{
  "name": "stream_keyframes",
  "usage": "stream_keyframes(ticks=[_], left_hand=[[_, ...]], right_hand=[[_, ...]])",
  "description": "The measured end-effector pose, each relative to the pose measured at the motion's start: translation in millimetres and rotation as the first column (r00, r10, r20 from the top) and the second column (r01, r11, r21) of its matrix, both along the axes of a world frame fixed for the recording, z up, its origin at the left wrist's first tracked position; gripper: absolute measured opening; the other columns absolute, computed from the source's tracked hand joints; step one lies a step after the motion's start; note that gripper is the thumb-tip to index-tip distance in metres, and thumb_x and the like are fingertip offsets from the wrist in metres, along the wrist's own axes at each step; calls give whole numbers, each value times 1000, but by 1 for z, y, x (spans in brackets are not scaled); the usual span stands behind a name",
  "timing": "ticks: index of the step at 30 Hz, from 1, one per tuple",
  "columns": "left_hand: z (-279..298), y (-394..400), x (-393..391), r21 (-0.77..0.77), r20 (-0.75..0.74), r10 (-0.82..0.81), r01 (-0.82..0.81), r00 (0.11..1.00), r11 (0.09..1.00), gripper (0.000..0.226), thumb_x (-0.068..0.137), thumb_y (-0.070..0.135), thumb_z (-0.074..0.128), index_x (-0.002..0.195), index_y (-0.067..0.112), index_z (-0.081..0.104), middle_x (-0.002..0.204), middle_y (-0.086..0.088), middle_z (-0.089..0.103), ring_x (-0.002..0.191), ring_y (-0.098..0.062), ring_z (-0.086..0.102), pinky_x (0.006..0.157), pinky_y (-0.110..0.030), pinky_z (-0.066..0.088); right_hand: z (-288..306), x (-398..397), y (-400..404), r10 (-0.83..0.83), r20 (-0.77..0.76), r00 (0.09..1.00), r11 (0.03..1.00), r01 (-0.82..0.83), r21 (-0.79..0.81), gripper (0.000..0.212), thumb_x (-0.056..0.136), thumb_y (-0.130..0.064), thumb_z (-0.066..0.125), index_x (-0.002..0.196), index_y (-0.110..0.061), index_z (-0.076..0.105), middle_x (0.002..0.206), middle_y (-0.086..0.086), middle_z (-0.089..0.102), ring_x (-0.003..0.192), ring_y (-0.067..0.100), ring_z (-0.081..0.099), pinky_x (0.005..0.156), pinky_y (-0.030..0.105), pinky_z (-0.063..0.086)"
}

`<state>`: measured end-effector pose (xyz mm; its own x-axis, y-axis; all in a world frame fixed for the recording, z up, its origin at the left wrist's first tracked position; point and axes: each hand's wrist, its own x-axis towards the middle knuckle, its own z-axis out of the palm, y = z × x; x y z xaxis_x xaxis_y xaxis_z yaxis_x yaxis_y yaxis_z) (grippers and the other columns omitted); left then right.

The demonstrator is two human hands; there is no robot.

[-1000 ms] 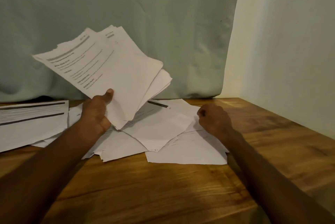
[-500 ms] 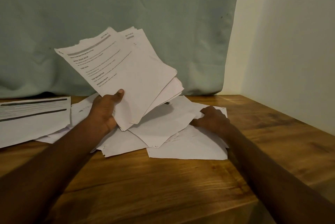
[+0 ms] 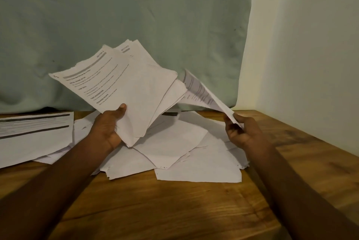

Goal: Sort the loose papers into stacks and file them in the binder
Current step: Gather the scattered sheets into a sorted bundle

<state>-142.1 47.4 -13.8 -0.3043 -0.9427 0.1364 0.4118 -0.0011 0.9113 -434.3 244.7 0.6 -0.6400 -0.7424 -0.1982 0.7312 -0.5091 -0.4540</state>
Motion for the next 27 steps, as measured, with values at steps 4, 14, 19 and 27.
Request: stream_keyframes(ticks=[4, 14, 19, 27], left_hand=[[2, 1, 3, 37, -2, -11, 12, 1000, 999, 48, 102, 24, 57, 143, -2, 51, 107, -8, 65, 81, -15, 59, 61, -27, 46], [9, 12, 1, 20, -44, -33, 34, 998, 999, 47, 105, 22, 53, 144, -3, 46, 122, -11, 54, 76, -14, 56, 84, -34, 50], [7, 12, 3, 32, -48, -20, 22, 999, 999, 46, 105, 19, 53, 145, -1, 47, 112, -7, 61, 78, -12, 58, 58, -23, 50], [9, 9, 1, 33, -8, -15, 15, 1000, 999, 28, 105, 21, 51, 128, 6, 51, 103, -1, 61, 75, -12, 56, 65, -30, 52]], right_hand=[[-1, -7, 3, 159, 227, 961, 971, -110, -214, 33, 97, -2, 53, 129, 2, 54, 107, 25, 70, 86, 33, 72, 40, 26, 52], [-9, -6, -3, 210, 192, 959, 968, -177, -177, 41, 100, -29, 64, 134, -8, 53, 114, 23, 71, 88, 40, 73, 45, 37, 58], [-7, -2, -1, 216, 160, 963, 970, -193, -145, 38, 102, -29, 61, 134, -8, 57, 113, 22, 73, 96, 34, 74, 44, 34, 58], [-8, -2, -3, 186, 135, 973, 980, -173, -101, 41, 101, -31, 63, 136, -11, 57, 117, 19, 72, 94, 34, 75, 42, 34, 56]])
